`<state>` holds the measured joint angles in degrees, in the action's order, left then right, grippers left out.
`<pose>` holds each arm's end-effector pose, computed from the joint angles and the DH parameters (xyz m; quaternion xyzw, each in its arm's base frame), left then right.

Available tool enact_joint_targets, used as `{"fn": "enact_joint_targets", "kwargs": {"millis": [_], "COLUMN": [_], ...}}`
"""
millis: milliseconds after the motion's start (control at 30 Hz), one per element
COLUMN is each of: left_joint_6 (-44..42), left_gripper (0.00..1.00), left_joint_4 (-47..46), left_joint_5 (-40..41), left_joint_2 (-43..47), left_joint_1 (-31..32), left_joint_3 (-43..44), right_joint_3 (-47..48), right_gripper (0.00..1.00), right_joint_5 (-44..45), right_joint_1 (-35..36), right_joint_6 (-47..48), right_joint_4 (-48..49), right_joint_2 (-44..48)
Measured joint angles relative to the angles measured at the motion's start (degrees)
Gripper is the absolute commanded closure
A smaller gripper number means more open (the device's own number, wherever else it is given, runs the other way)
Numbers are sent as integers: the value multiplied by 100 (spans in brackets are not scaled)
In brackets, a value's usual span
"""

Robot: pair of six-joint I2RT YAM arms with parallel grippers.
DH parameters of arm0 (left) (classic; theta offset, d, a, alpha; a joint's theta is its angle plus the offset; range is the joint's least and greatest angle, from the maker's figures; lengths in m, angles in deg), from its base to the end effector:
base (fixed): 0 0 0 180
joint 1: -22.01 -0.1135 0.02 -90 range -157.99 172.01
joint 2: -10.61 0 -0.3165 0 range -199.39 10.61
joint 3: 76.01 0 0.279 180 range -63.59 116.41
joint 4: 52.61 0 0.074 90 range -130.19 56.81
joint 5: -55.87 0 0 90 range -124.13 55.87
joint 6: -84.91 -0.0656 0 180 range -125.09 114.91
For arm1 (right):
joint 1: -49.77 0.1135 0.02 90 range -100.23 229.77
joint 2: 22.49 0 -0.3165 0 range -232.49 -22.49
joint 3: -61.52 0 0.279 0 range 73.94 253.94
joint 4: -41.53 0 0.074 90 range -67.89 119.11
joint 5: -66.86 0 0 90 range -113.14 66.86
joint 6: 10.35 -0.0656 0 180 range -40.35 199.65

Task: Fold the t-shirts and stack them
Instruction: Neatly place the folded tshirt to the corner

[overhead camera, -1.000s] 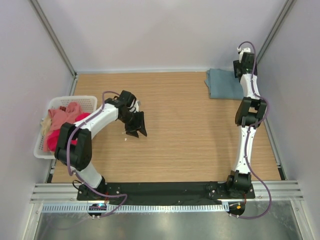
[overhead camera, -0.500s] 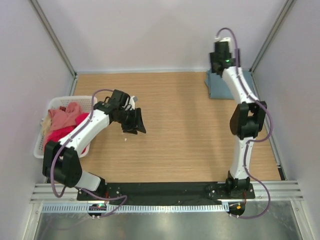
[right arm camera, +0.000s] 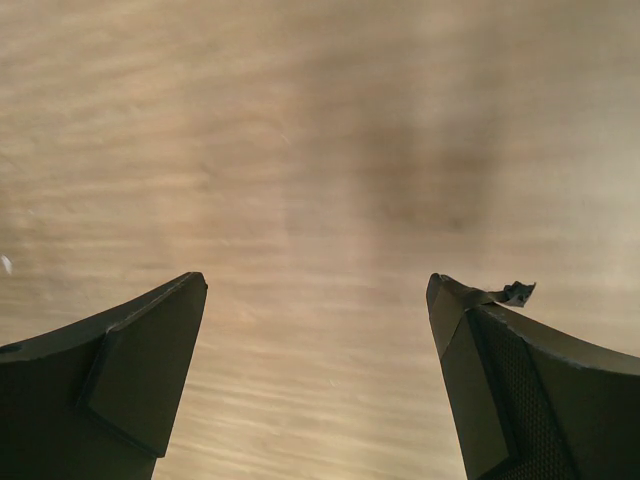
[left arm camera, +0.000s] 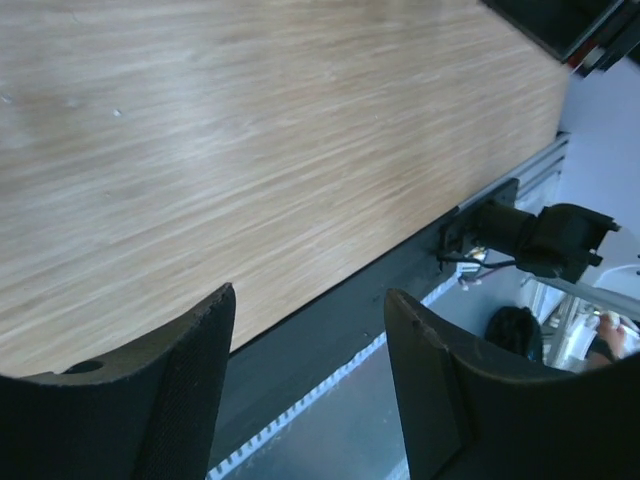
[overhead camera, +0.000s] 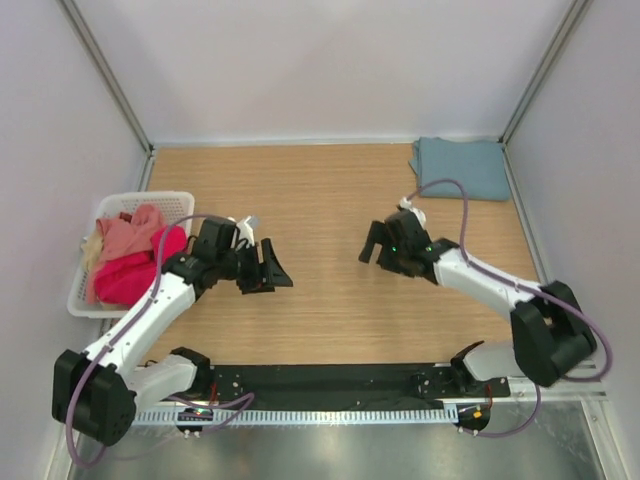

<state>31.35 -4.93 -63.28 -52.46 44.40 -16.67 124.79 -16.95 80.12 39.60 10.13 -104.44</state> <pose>0.2069 -0.1198 0.2749 -0.0292 0.9168 -0.3640 0.1619 0.2878 0.1603 0.2308 0.0977 0.9336 0.1550 0.3078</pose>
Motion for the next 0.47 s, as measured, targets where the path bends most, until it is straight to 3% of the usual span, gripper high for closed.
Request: {"fn": "enact_joint_targets", "kwargs": {"millis": [100,233,467], "left_joint_6": [595,1154,2166], "left_gripper": [31,28,23], "left_joint_4": [-780,-1379,-2752], "left_joint_5": [-133,-151,-153], "left_joint_2": [590,1379,2511], "left_joint_1": [11,15,15], "left_joint_3": [-890,-1801,-3047], "right_joint_3": [-1235,-1827,-2927], "right_gripper": [0,0,0], "right_joint_5": [33,190,7], "right_joint_1": [63,76,76], "right_joint_6": [-468,-844,-1167], "right_joint_4": [203,267,525], "right_joint_2": [1073,2138,2754]}}
